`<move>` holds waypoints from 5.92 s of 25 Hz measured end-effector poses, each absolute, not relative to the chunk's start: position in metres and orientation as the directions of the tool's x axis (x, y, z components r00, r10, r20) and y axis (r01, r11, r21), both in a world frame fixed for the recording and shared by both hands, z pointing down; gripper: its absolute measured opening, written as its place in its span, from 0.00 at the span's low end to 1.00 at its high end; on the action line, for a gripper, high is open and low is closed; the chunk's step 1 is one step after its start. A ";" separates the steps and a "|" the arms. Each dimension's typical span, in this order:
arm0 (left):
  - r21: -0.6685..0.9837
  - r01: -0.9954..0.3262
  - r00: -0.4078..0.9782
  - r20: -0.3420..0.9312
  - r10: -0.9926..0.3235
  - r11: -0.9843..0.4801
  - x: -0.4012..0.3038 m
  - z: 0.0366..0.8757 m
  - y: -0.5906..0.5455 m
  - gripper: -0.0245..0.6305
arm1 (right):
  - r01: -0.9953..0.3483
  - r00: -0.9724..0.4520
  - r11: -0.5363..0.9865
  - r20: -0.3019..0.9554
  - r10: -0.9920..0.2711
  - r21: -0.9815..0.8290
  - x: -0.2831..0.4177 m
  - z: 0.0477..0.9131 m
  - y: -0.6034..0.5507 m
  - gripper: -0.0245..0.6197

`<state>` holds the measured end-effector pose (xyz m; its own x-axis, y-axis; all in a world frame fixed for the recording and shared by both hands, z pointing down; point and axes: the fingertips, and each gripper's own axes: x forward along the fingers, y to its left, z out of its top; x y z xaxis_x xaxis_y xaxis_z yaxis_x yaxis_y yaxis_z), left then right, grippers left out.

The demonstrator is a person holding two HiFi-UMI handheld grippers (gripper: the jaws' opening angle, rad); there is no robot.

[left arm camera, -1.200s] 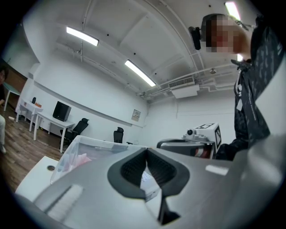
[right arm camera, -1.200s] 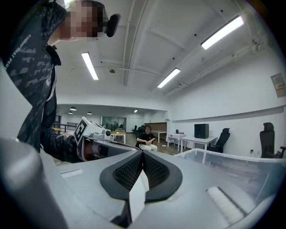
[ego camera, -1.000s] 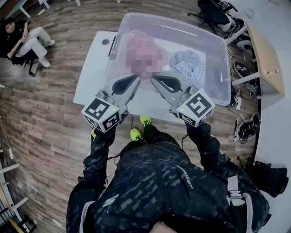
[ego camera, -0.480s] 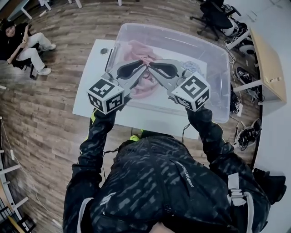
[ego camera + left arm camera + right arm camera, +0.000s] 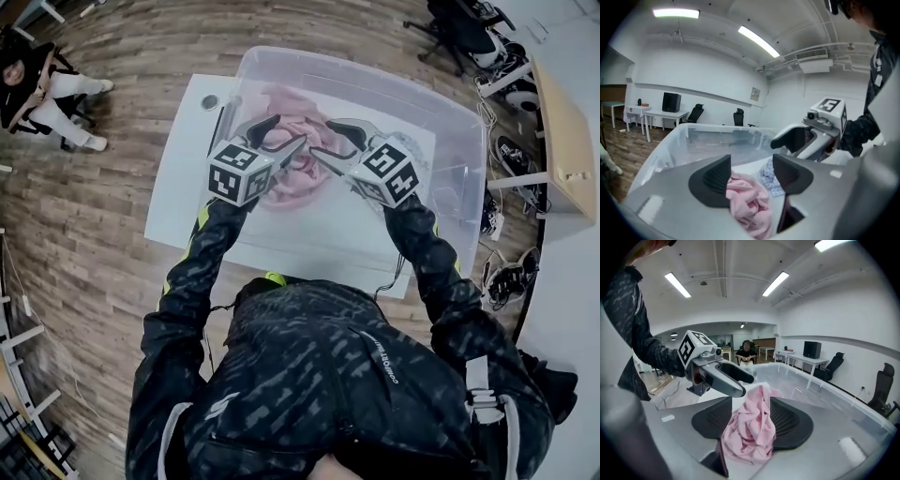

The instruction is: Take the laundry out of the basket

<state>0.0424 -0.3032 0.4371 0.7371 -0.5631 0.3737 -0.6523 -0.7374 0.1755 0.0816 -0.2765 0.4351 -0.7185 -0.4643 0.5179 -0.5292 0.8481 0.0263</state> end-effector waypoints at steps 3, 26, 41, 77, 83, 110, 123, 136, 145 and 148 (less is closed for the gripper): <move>0.136 -0.679 0.696 0.432 -0.574 -0.721 0.040 0.463 -0.325 0.49 | -0.510 -0.708 0.860 0.559 -0.431 0.017 0.088 0.465 -0.291 0.48; 0.181 -0.831 0.477 0.720 -0.505 -0.526 0.036 0.630 -0.371 0.62 | -0.499 -0.598 0.852 0.775 -0.203 -0.161 0.090 0.699 -0.351 0.92; 0.226 -0.788 0.550 0.675 -0.492 -0.572 0.046 0.660 -0.381 0.62 | -0.347 -0.701 0.930 0.692 -0.169 -0.124 0.052 0.724 -0.355 0.90; -0.116 -0.706 0.678 0.174 -0.714 -0.698 0.073 0.383 -0.334 0.58 | -0.575 -0.764 0.797 0.230 -0.603 0.184 0.041 0.459 -0.355 0.35; -0.135 -0.708 0.690 0.077 -0.720 -0.693 0.068 0.331 -0.310 0.57 | -0.587 -0.752 0.777 0.204 -0.627 0.225 0.041 0.410 -0.336 0.35; -0.209 -0.481 0.877 -0.109 -0.469 -0.851 -0.008 0.201 -0.283 0.53 | -0.776 -0.522 0.518 0.095 -0.847 0.360 -0.014 0.276 -0.327 0.36; -0.217 -0.432 0.902 -0.112 -0.417 -0.876 -0.116 0.170 -0.297 0.53 | -0.807 -0.478 0.468 0.066 -0.876 0.360 -0.118 0.242 -0.343 0.36; -0.253 -0.469 0.883 -0.124 -0.453 -0.846 -0.225 0.183 -0.282 0.52 | -0.834 -0.474 0.471 0.062 -0.878 0.286 -0.228 0.258 -0.328 0.36; -0.176 -0.484 0.874 -0.038 -0.485 -0.857 -0.273 0.250 -0.279 0.51 | -0.865 -0.460 0.478 0.141 -0.877 0.150 -0.280 0.333 -0.312 0.37; -0.114 -0.470 0.882 -0.020 -0.471 -0.875 -0.275 0.278 -0.280 0.51 | -0.877 -0.432 0.462 0.209 -0.877 0.128 -0.279 0.366 -0.307 0.37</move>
